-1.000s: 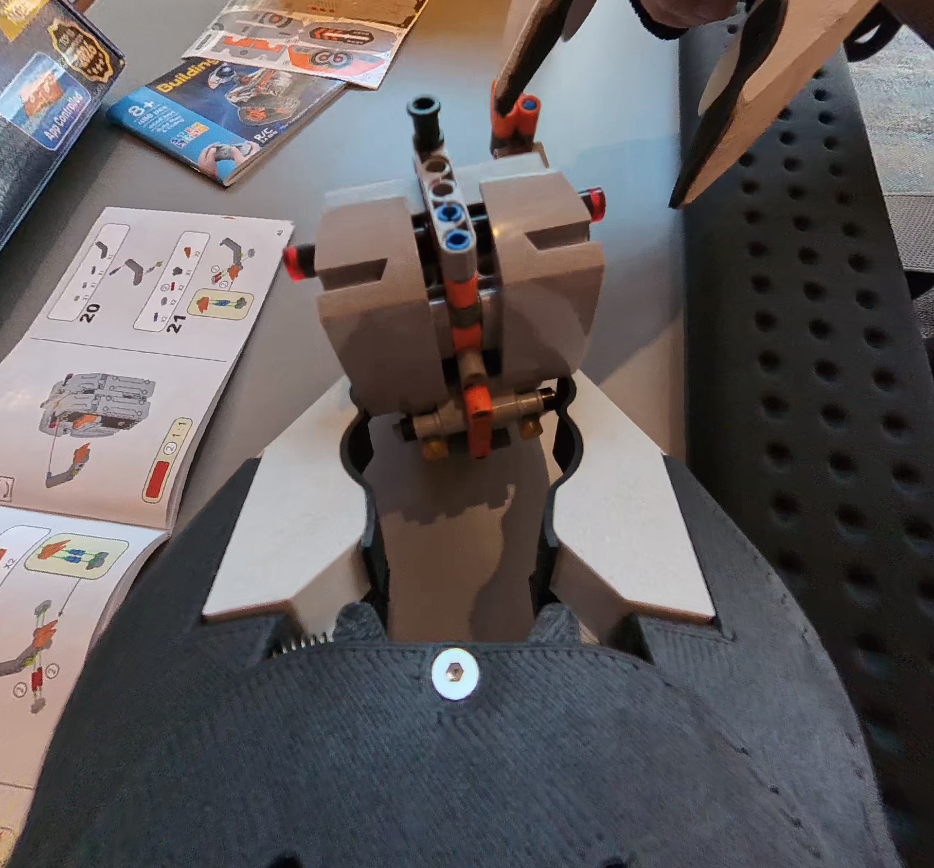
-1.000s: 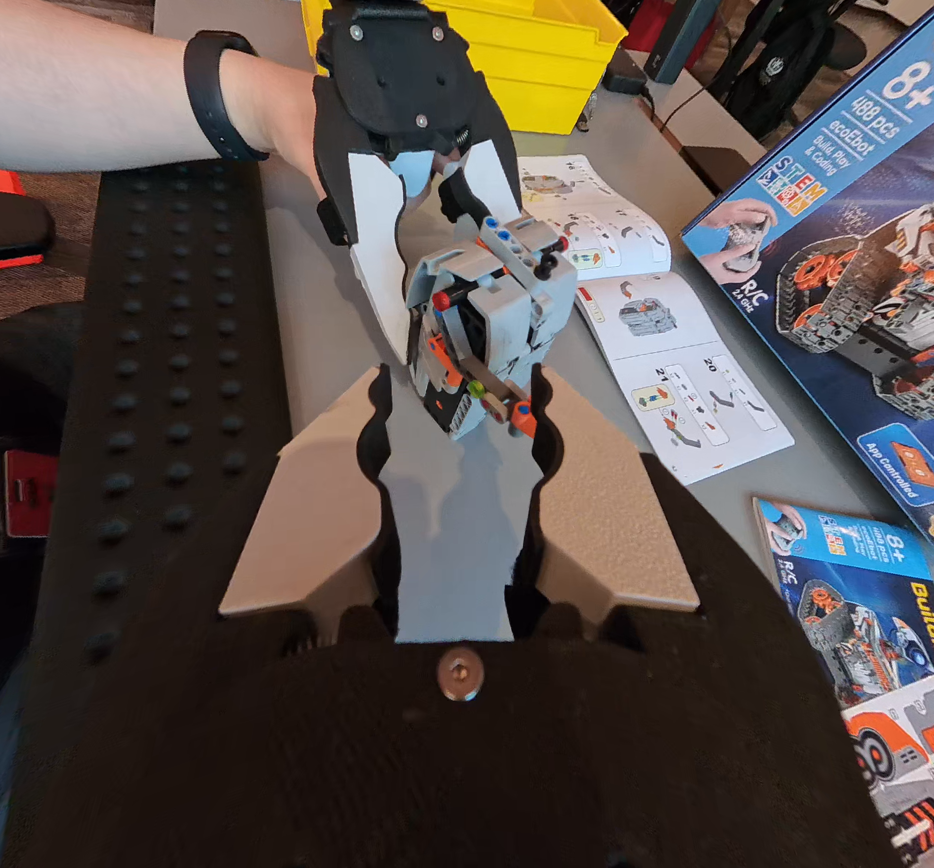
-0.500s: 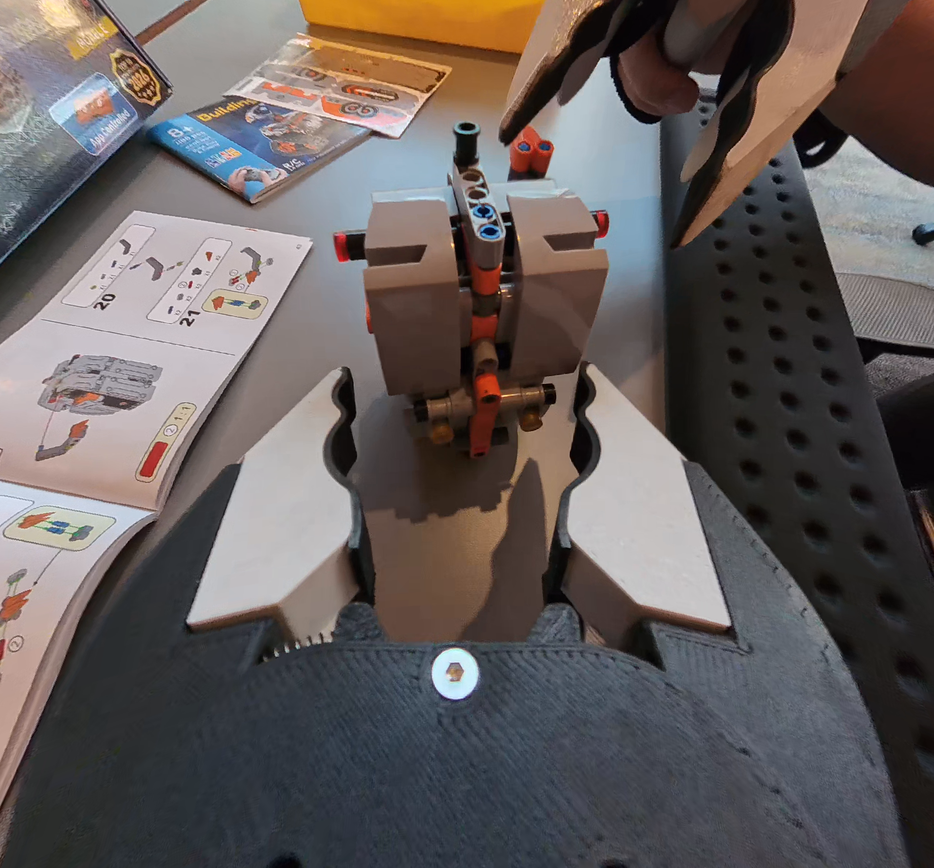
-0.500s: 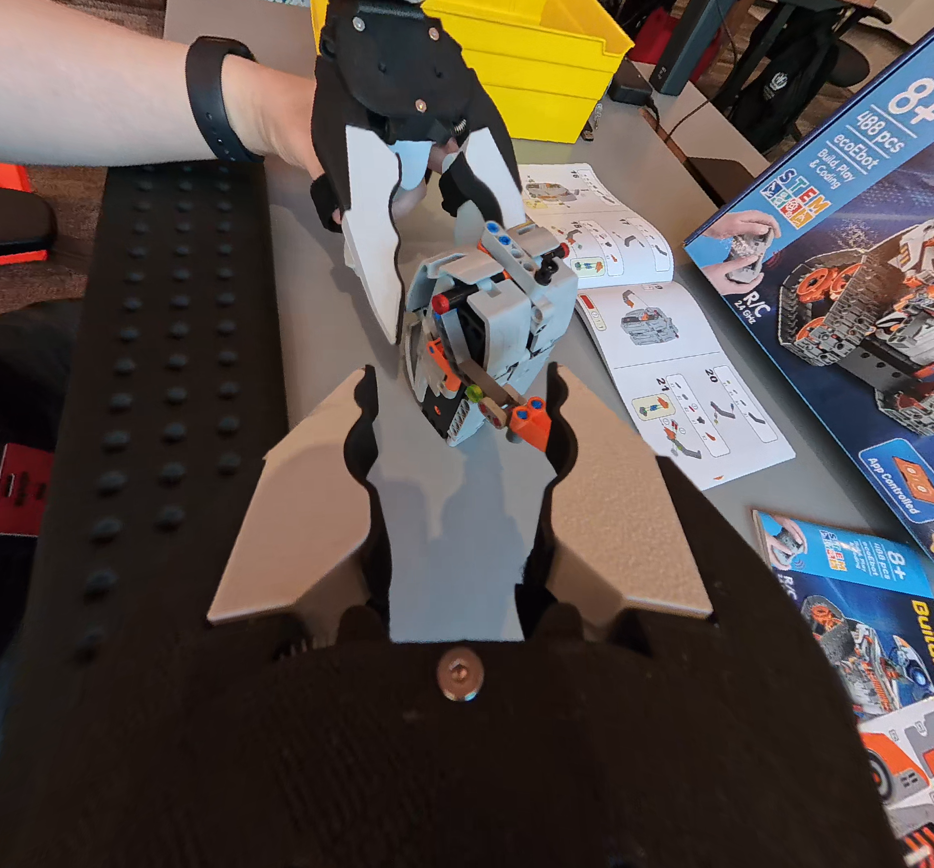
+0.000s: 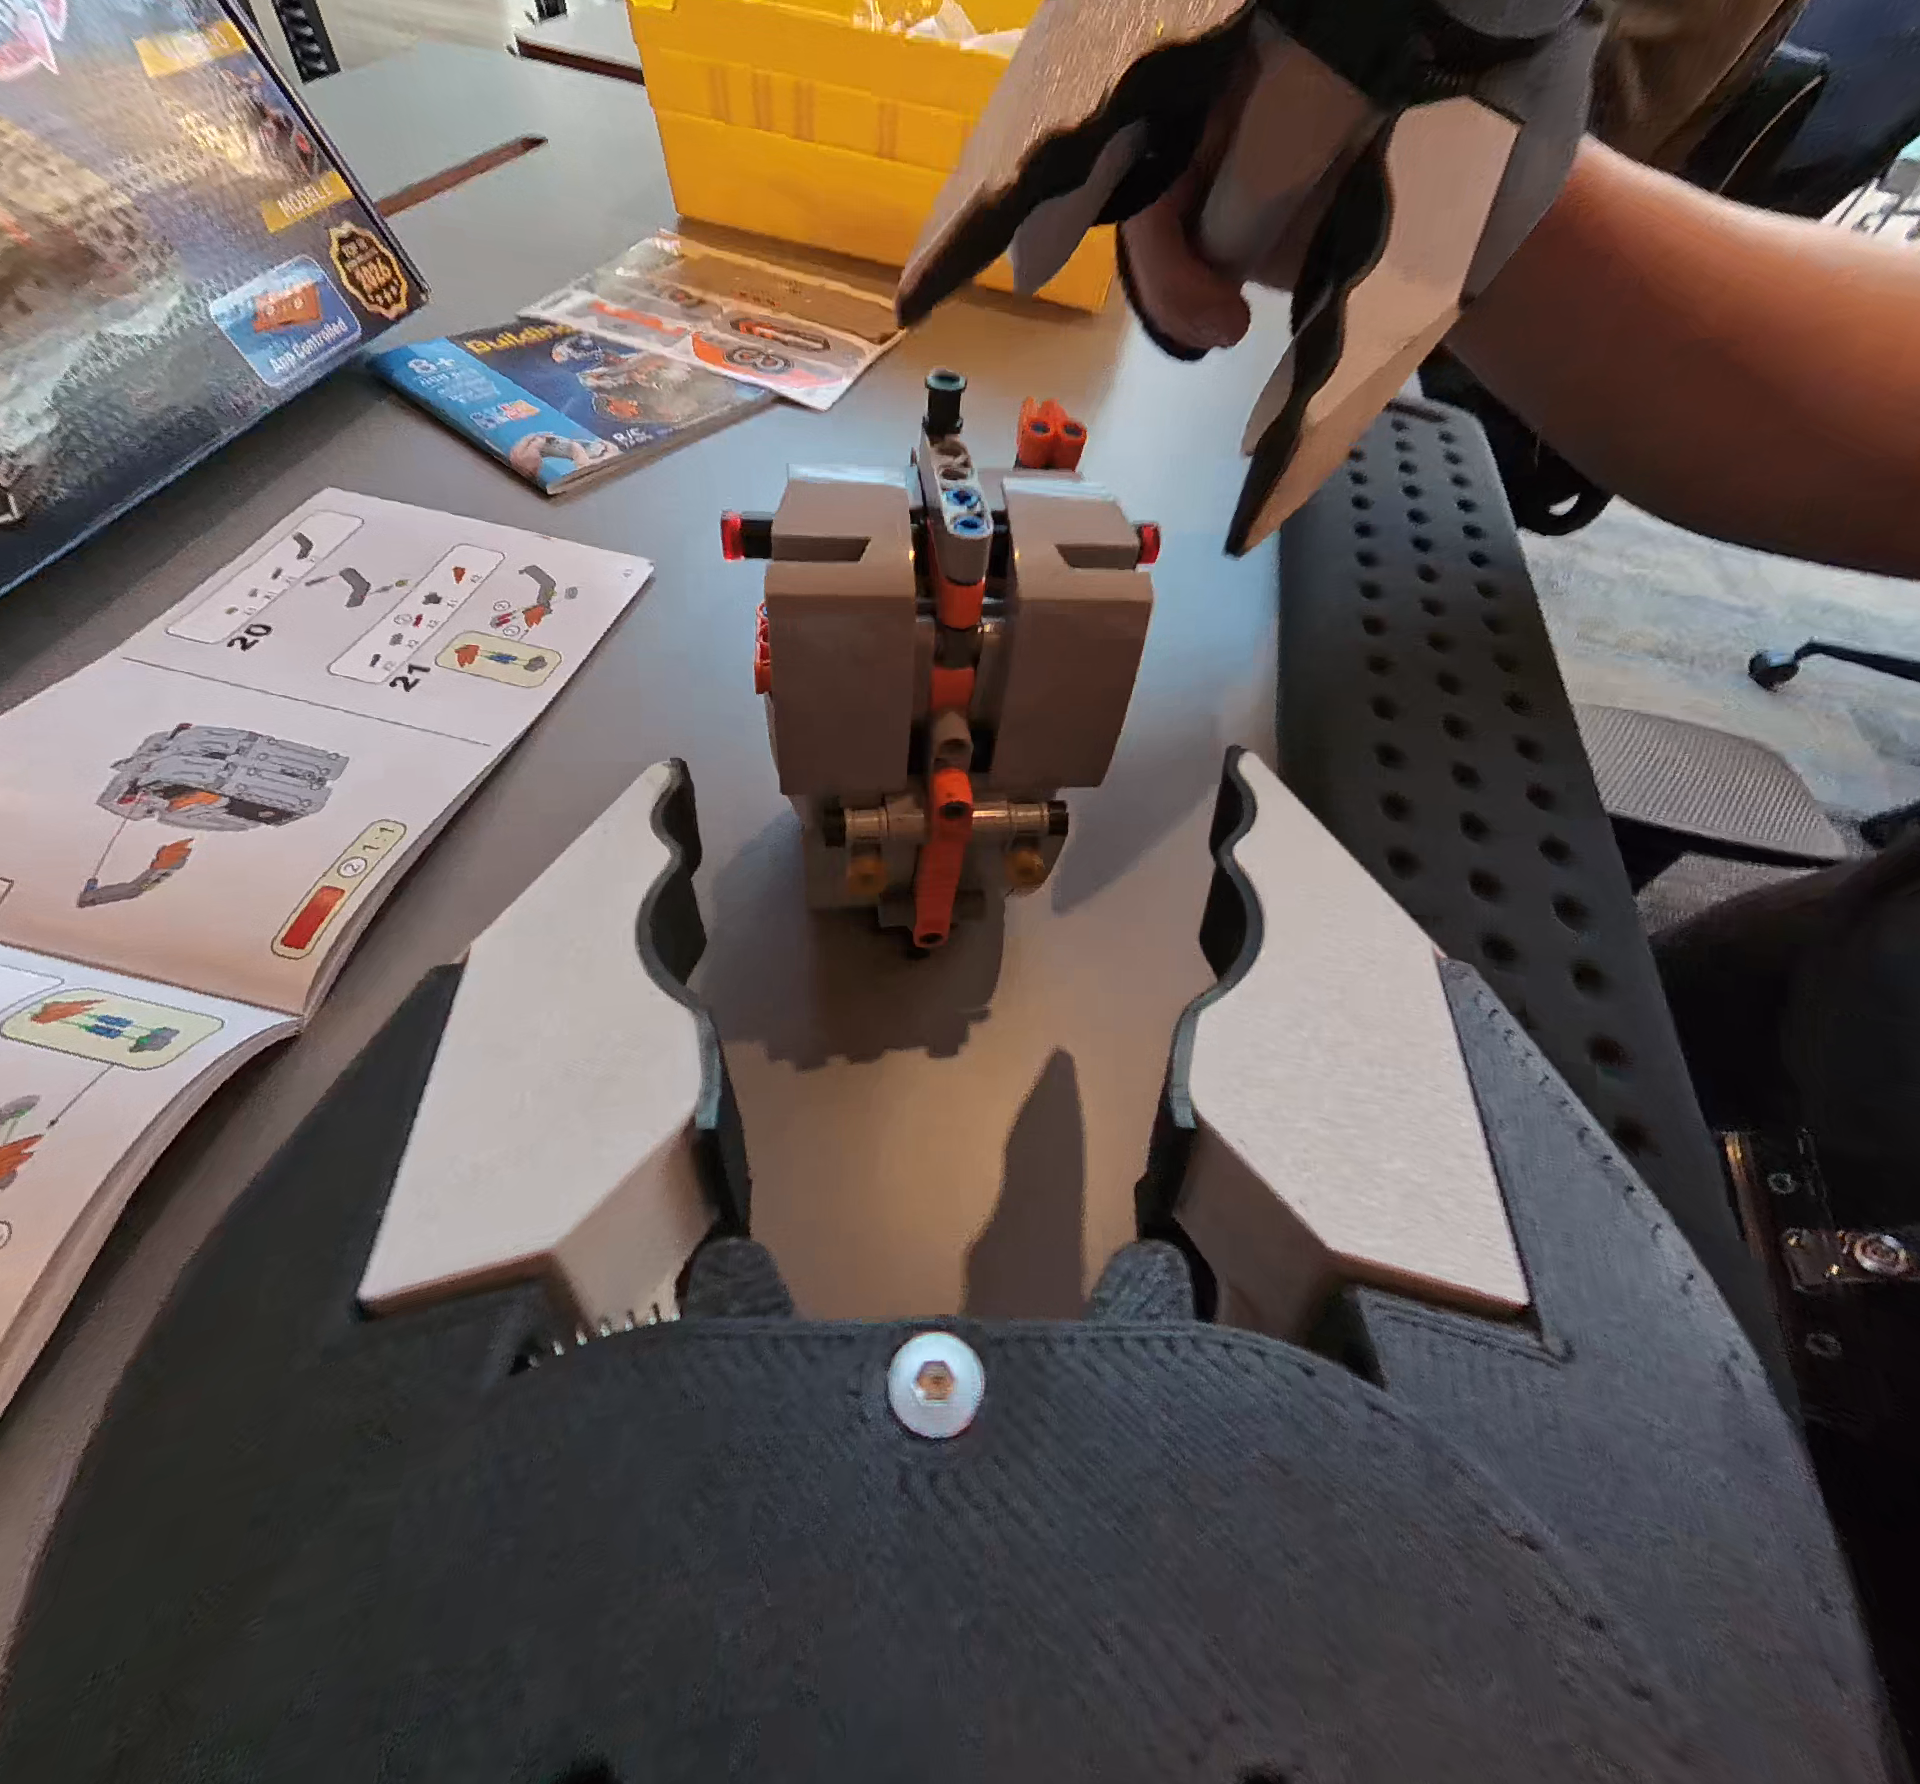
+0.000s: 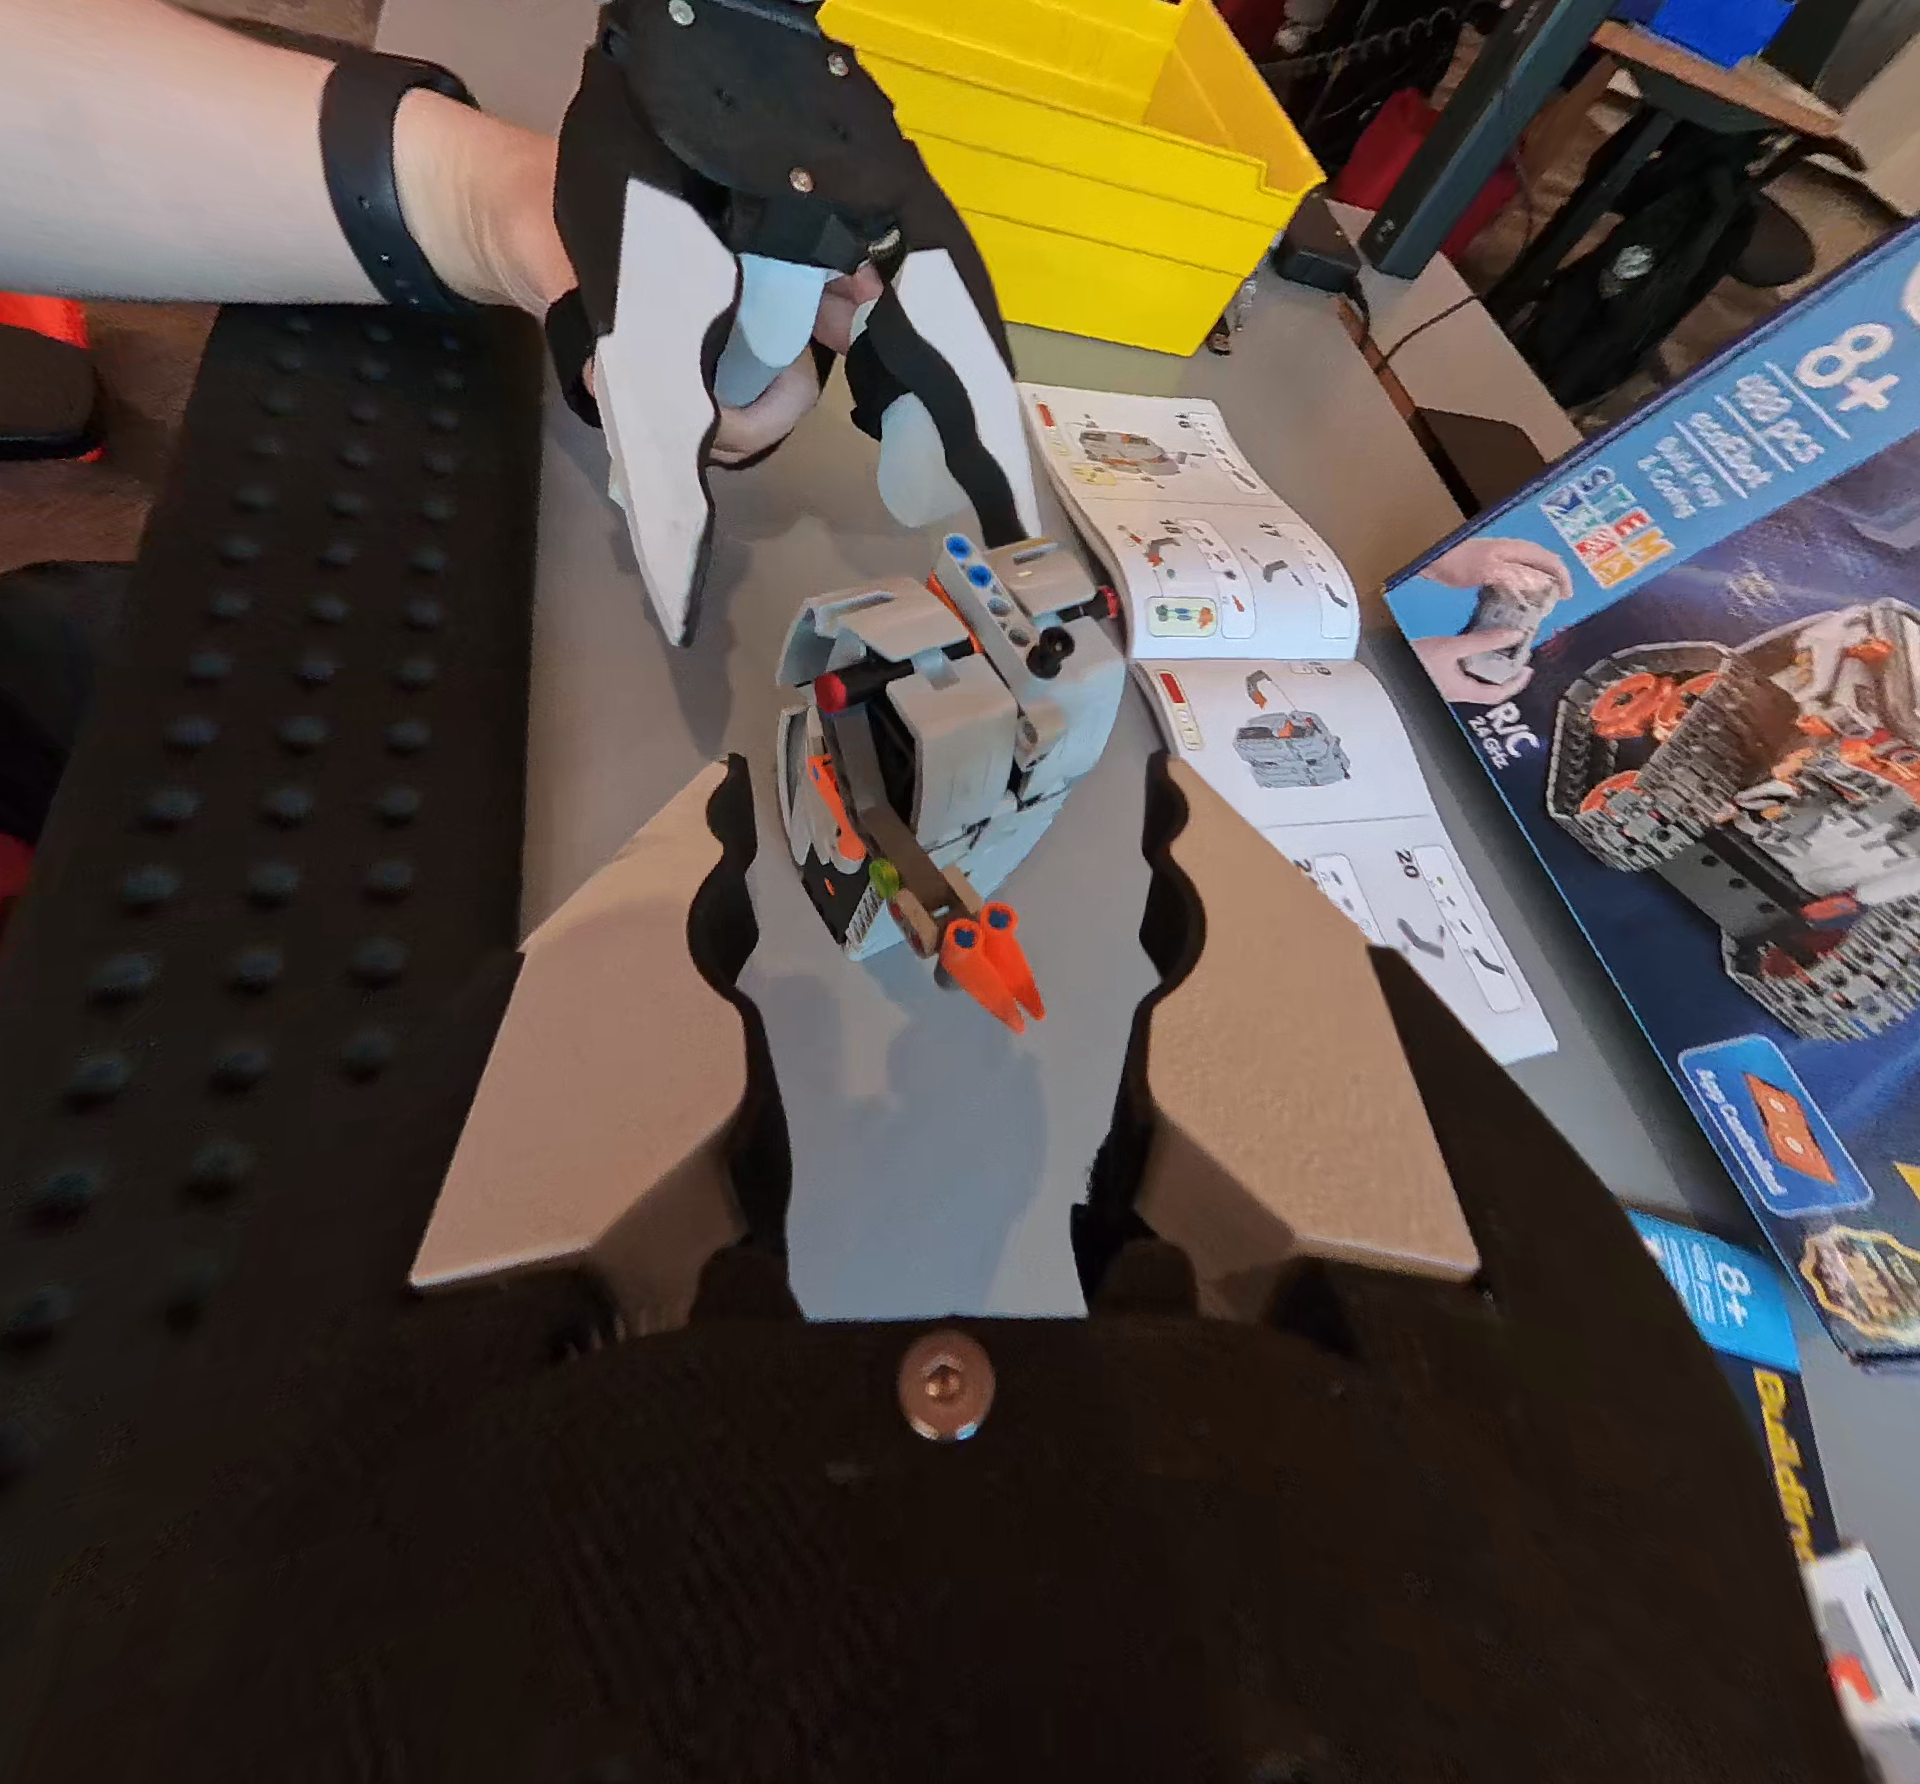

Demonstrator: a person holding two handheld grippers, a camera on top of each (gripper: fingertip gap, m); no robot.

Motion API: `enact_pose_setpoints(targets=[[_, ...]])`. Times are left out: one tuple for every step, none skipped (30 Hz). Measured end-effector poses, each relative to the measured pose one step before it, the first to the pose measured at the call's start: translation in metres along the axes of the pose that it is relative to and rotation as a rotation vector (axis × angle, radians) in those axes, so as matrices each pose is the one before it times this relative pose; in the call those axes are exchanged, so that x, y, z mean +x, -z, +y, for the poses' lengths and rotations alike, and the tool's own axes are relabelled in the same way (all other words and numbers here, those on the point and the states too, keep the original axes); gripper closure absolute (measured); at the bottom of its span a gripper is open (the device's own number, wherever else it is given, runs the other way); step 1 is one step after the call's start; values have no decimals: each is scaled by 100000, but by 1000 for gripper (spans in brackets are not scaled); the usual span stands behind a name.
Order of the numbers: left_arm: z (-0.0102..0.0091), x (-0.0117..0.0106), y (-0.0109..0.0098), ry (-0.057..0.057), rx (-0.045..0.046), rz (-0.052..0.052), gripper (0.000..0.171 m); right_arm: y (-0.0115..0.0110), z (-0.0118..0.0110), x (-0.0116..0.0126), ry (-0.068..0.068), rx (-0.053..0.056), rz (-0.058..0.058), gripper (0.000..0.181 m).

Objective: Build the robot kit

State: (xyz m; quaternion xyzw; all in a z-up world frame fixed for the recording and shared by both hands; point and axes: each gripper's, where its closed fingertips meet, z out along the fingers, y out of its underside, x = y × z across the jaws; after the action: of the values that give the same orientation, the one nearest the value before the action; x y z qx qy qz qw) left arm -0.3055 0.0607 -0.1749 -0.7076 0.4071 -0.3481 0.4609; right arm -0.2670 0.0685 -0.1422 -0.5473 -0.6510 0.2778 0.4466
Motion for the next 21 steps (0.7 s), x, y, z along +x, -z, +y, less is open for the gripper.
enact_pose_setpoints(targets=[[-406, 170, -96, 378, 1232, -495, 73, -367, -76, -38, 1105, -592, -2598, 108], [-456, 298, -178, -440, 1148, -353, 73, -385, -125, 59, 1231, -461, -2324, 109], [-453, 283, -239, -1438, 830, -1088, 73, -402, -88, 93, 1116, -879, -2278, 109], [-452, 196, -251, -2459, 535, -2151, 73, -383, -39, 136, 626, -1341, -2059, 109], [-413, 191, -254, -2953, 491, -2296, 76, -344, 95, 166, 453, -2240, -1572, 109], [-215, -161, -221, -2736, -770, -4299, 78, -289, 227, 91, 663, -2944, -1445, 111], [-87, -339, -172, -3376, -1231, -5081, 84, -228, 264, -60, 497, -2829, -1695, 114], [-75, -252, -156, -3380, -520, -4096, 87, -149, 204, -207, 45, -1898, -2045, 119], [44, -284, -132, -1919, -808, -3614, 90, -71, 117, -202, -109, -651, -1401, 121], [99, -262, -111, -800, -797, -2809, 94, 1, 48, -42, 305, 441, 10, 123], [17, -49, -57, -195, 199, -901, 95, 48, 26, -5, 224, 1152, 273, 124], [15, -33, -1, 301, 466, -157, 96, 58, -18, -72, -749, 1656, -559, 125], [18, 4, 11, 650, 376, 413, 97, 29, 3, -9, -1731, 1415, -619, 126], [30, 2, -7, 651, 334, 555, 97, 25, -21, 0, -1824, 1186, -637, 126], [12, 8, -10, 298, 260, 617, 97, 37, -16, -9, -1083, 862, -635, 126], [3, 9, 6, -226, 143, 552, 97, -2, -25, -2, -602, 770, -434, 126], [5, -4, 2, -242, 104, 423, 97, -4, 11, 54, -426, 509, -202, 126], [-4, 9, -14, -33, 143, 427, 96, 5, -5, 88, -593, 398, -77, 125], [-11, 15, -31, -67, 236, 437, 97, 16, 6, -26, -768, 198, -759, 126], [-21, -12, -32, 190, 266, 376, 97, 36, -20, -18, -737, 300, -580, 127], [-19, -16, -54, 372, 178, 195, 97, 35, 46, 32, -426, -244, -42, 127]])
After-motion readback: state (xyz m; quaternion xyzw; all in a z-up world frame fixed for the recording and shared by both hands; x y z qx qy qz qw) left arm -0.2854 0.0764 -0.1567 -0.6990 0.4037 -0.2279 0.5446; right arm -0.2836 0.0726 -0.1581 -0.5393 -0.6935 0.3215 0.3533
